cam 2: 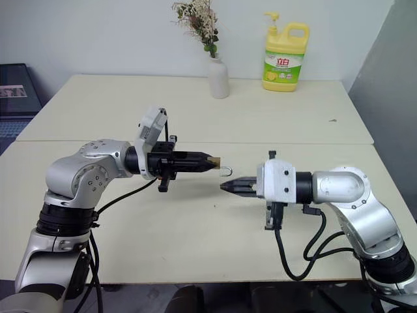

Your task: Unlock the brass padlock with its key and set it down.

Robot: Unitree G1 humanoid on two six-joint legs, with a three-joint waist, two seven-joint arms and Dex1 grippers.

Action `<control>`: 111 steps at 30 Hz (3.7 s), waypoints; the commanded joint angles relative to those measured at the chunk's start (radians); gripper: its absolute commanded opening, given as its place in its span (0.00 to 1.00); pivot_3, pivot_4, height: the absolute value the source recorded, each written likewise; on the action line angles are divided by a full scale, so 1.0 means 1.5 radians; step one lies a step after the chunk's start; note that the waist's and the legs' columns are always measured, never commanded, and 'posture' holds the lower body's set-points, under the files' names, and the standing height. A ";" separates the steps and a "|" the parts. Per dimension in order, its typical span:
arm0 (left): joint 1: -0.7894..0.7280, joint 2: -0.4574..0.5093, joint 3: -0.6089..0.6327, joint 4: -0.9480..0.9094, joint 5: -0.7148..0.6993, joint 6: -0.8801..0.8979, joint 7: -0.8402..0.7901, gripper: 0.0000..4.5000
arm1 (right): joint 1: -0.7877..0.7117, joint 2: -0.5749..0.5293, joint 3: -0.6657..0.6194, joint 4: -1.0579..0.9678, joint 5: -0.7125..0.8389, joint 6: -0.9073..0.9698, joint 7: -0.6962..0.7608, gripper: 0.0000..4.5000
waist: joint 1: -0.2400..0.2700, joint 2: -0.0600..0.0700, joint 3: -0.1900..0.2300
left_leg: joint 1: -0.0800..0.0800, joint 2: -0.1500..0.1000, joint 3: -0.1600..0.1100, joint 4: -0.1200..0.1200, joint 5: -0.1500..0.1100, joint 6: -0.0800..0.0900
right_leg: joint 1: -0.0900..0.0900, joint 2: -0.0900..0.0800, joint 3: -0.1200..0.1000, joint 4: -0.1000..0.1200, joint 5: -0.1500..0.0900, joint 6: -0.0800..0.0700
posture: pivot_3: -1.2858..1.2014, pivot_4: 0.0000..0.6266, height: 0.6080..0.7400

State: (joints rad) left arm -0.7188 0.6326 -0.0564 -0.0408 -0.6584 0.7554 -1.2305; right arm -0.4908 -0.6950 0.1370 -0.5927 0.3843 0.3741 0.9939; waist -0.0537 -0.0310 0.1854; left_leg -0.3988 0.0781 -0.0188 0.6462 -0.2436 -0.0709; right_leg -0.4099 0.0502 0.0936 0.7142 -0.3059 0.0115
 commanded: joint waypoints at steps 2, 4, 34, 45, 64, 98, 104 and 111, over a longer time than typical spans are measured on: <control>-0.002 0.000 0.004 -0.016 -0.007 -0.003 -0.005 0.04 | -0.012 0.004 0.000 0.015 -0.024 -0.023 -0.015 0.00 | 0.000 0.000 0.000 | 0.000 0.000 0.000 0.000 0.000 0.000 | 0.000 0.000 0.000 0.000 0.000 0.000 | 0.52 0.24 1.00; -0.001 0.000 0.004 -0.021 -0.010 0.001 -0.006 0.04 | -0.014 0.007 0.010 0.031 -0.042 -0.039 -0.016 0.00 | 0.000 0.000 0.000 | 0.000 0.000 0.000 0.000 0.000 0.000 | 0.000 0.000 0.000 0.000 0.000 0.000 | 0.52 0.24 1.00; 0.012 0.005 0.012 -0.024 -0.027 0.035 0.021 0.04 | 0.043 -0.065 -0.034 -0.007 -0.016 0.013 0.008 0.08 | 0.001 0.000 0.000 | 0.000 0.000 0.000 0.000 0.000 0.000 | 0.000 0.000 0.000 0.000 0.000 0.000 | 0.52 0.24 1.00; 0.053 0.011 -0.016 -0.026 -0.004 0.057 0.041 0.04 | 0.094 -0.122 -0.083 -0.056 0.033 0.074 0.004 0.89 | -0.001 0.000 0.000 | 0.000 0.000 0.000 0.000 0.000 0.000 | 0.000 0.000 0.000 0.000 0.000 0.000 | 0.52 0.24 1.00; 0.144 -0.003 -0.050 -0.013 0.039 0.100 0.132 0.04 | 0.104 -0.133 -0.050 -0.063 0.026 0.058 0.014 1.00 | 0.000 0.000 0.000 | 0.000 0.000 0.000 0.000 0.000 0.000 | 0.000 0.000 0.000 -0.001 0.000 0.000 | 0.52 0.24 1.00; 0.304 0.221 0.076 -0.165 0.150 -0.235 0.011 1.00 | 0.121 -0.130 0.002 -0.011 -0.014 0.033 0.036 1.00 | -0.002 0.000 0.000 | 0.000 0.001 0.001 -0.001 0.000 0.000 | 0.000 -0.001 0.001 -0.001 0.000 0.000 | 0.52 0.24 1.00; 0.378 0.250 0.128 -0.223 0.133 -0.218 0.019 1.00 | 0.100 -0.118 0.013 0.026 -0.015 0.027 0.052 1.00 | -0.002 0.000 0.000 | 0.000 0.001 0.002 -0.001 0.000 0.000 | 0.000 -0.001 0.001 -0.001 0.000 0.000 | 0.52 0.24 1.00; 0.401 0.249 0.142 -0.244 0.121 -0.198 0.028 1.00 | 0.088 -0.107 0.018 0.050 -0.017 0.017 0.070 1.00 | -0.002 0.000 0.000 | 0.000 0.001 0.002 -0.001 0.000 0.000 | -0.001 -0.001 0.001 -0.001 0.000 0.000 | 0.52 0.24 1.00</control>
State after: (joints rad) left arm -0.1188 0.9938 0.1243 -0.3764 -0.4571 0.4582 -1.1886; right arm -0.3376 -0.8578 0.1743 -0.5081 0.3547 0.4229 1.0899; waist -0.0562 -0.0309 0.1858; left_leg -0.3984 0.0792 -0.0157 0.6452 -0.2437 -0.0708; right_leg -0.4110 0.0493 0.0946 0.7125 -0.3063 0.0117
